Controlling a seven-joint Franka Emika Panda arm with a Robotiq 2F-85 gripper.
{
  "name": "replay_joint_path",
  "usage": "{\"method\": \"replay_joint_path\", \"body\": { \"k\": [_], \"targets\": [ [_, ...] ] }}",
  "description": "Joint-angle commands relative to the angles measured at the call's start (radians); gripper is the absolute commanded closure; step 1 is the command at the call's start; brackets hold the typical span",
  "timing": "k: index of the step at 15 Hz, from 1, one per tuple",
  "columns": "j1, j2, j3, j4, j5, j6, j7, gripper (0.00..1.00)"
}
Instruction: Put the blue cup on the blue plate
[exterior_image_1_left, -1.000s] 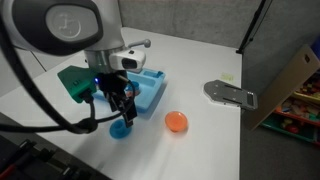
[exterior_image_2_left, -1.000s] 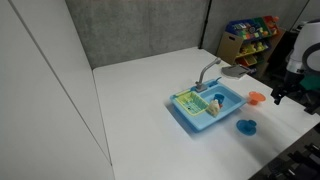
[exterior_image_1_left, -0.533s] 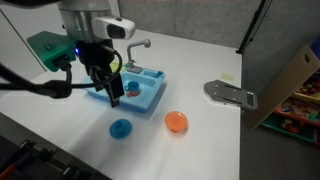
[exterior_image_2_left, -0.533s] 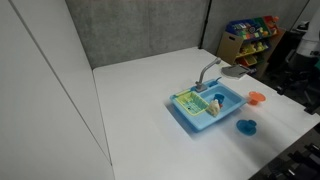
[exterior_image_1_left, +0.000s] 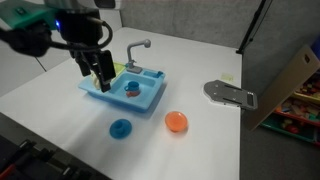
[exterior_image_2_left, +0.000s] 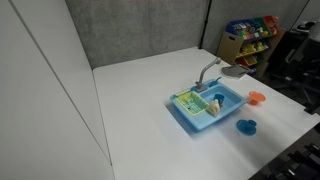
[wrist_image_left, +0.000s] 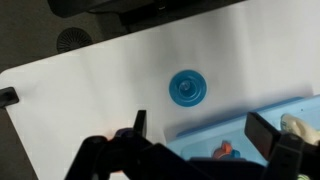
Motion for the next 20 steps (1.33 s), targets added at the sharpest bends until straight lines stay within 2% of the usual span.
{"method": "replay_joint_path", "body": {
  "k": [1, 12, 20],
  "targets": [
    [-0.030, -0.080, 0.029, 0.005, 0.004, -0.063, -0.035, 0.00],
    [-0.036, -0.309, 0.087, 0.019, -0.056, -0.274, -0.080, 0.00],
    [-0.012, -0.420, 0.145, 0.017, -0.047, -0.348, -0.063, 0.00]
  ]
}}
